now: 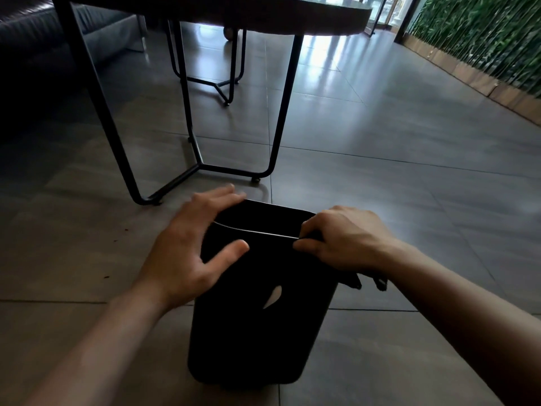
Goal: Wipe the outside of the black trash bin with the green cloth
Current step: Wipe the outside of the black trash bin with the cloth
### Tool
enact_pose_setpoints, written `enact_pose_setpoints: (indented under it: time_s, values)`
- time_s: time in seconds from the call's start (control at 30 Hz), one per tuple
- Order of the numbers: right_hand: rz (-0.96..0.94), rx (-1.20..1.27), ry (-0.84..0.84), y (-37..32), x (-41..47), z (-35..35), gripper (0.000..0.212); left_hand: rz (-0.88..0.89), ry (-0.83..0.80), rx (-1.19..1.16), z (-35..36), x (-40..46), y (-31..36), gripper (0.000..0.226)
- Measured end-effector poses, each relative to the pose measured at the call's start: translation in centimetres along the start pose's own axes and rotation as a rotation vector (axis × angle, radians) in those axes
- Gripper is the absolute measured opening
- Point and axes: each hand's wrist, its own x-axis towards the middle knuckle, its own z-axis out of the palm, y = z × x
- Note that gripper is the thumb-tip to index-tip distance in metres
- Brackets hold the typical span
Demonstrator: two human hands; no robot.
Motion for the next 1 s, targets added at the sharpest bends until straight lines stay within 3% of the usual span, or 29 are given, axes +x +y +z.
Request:
enact_pose_setpoints:
  time_s: [0.1,0.2,0.5,0.6,0.7,0.8,0.93,1.0]
  values:
    - [0.061,-0.028,-0.056,-0.7,1.1,-0.9,0.027,0.063,-0.146,0.162,1.9,0.1,-0.2,0.067]
    - [0.086,-0.014,-0.012,-1.1,1.7,-0.5,0.028,0.059,-0.172,0.267,2.4,0.2,-1.2,0.072]
    - [-0.002,0.325,0.325,-2.7,-0.8,2.9,0.046,-0.101,-0.095,0.249,1.2,-0.4,-2.9,0.076]
    - [0.002,0.607,0.516,-3.0,-2.4,3.7,0.049,-0.102,-0.088,0.241,1.3,-0.4,-2.8,0.075]
    - [-0.055,0.698,0.757,-4.6,-2.7,4.6,0.044,-0.119,-0.115,0.248,1.4,0.0,-2.8,0.074]
    - [-0.199,0.581,0.823,-6.8,-1.7,7.2,0.037,-0.158,-0.134,0.226,1.2,0.1,-2.9,0.073]
    - [-0.314,0.078,0.652,-7.8,-1.9,14.2,0.053,-0.158,-0.125,0.211,1.1,0.0,-3.1,0.073]
    - [-0.409,-0.047,0.587,-7.8,-3.1,17.2,0.058,-0.162,-0.127,0.2,1.1,0.1,-3.0,0.074]
